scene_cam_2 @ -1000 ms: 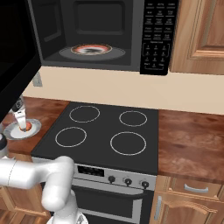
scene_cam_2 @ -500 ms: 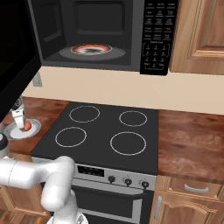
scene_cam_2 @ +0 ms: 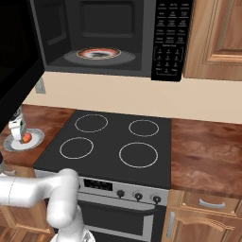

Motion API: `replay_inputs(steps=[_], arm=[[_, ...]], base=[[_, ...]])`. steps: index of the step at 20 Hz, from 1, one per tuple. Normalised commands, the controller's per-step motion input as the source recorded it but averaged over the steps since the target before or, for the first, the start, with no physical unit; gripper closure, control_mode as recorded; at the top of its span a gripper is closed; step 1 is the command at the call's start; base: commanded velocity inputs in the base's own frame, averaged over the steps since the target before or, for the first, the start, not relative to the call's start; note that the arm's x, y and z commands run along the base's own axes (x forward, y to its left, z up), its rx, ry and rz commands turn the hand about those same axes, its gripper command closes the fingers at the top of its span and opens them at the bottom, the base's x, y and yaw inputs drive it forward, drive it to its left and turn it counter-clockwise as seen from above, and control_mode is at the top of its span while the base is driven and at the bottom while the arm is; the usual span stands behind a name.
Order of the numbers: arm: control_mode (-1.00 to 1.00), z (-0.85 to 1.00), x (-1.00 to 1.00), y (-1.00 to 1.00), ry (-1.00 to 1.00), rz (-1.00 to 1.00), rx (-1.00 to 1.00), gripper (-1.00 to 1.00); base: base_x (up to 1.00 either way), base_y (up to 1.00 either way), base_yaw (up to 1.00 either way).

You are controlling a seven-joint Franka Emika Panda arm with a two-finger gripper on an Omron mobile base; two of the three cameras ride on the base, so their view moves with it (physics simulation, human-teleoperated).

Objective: Pick the squash from the counter and place it in the microwave. Then turn on the microwave.

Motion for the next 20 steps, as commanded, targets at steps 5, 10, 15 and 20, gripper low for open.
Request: replay_inputs(steps=[5,10,15,20], arm=[[-1.0,0.15,-0.25,0.0,-0.17,-0.04,-0.01,1.0],[-1.0,0.19,-0.32,0.0,-0.19,0.0,0.0,1.0],[-1.0,0.23,-0.34,-0.04,-0.11,0.0,0.0,1.0],[-1.0,0.22,-0.36,-0.07,-0.07,0.0,0.0,1.0]], base=[[0.0,0.0,0.0],[0.0,0.0,0.0],[0.0,0.0,0.0],[0.0,0.0,0.0]])
